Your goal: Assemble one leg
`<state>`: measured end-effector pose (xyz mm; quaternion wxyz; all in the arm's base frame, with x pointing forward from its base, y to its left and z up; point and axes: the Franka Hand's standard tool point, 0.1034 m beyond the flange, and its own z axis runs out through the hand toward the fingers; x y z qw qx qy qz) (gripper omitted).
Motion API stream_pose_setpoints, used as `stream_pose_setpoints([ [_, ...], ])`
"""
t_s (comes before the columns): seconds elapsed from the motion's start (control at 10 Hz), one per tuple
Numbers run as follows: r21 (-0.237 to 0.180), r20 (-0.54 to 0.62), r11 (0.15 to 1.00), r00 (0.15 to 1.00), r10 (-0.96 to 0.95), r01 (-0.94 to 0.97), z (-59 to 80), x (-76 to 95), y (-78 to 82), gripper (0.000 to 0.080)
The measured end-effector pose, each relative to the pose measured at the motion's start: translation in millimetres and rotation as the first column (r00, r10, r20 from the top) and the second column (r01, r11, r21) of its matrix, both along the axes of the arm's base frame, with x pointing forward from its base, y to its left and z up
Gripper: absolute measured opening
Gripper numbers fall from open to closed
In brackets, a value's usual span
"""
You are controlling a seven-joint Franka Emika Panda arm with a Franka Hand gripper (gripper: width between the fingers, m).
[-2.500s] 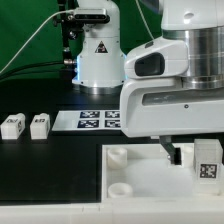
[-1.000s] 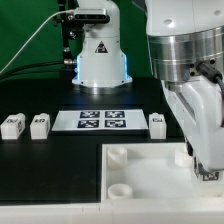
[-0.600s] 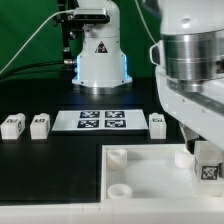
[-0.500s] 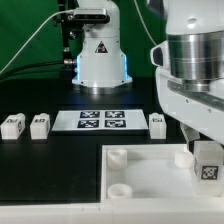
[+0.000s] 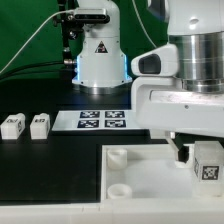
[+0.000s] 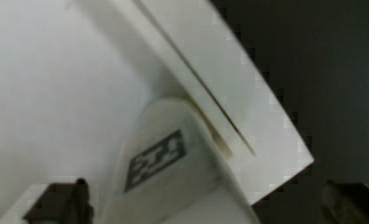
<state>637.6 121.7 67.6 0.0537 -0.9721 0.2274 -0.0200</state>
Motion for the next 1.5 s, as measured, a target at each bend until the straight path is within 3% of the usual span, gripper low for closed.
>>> stream_pose_setpoints([
  [0.2, -0.054, 0.019, 0.952, 0.953, 0.302, -0.301, 4.5, 4.4, 0.6, 0.0649],
  [0.4, -0.062, 0.023, 0.924, 0.925, 0.38, -0.378, 4.6, 5.2, -2.4, 0.0649],
  [0.5, -0.062, 0.024, 0.924, 0.925, 0.38, -0.378, 4.5, 5.2, -2.4, 0.0524],
  [0.6, -0.059, 0.023, 0.934, 0.935, 0.354, -0.352, 4.5, 5.2, -2.3, 0.0524],
  [0.7, -0.057, 0.022, 0.94, 0.941, 0.338, -0.337, 4.5, 5.2, -2.1, 0.0376],
  [0.8, -0.05, 0.016, 0.968, 0.969, 0.247, -0.246, 3.9, 4.7, -4.1, 0.0376],
  [0.9, -0.044, 0.011, 0.988, 0.989, 0.149, -0.148, 3.7, 4.8, -5.6, 0.0294],
  [1.0, -0.038, 0.004, 0.999, 0.999, 0.033, -0.033, 3.6, 4.8, -7.2, 0.0294],
  [1.2, -0.034, -0.035, 0.949, 0.949, -0.315, 0.314, 3.6, 2.1, -9.5, 0.0294],
  [1.3, -0.025, -0.064, 0.833, 0.831, -0.553, 0.552, 3.3, 0.4, -10.7, 0.0294],
  [1.4, -0.011, -0.111, 0.638, 0.633, -0.766, 0.77, 2.8, -2.1, -13.8, 0.0294],
  [1.5, -0.022, -0.147, 0.57, 0.561, -0.815, 0.822, 3.3, -1.9, -16.1, 0.0294],
])
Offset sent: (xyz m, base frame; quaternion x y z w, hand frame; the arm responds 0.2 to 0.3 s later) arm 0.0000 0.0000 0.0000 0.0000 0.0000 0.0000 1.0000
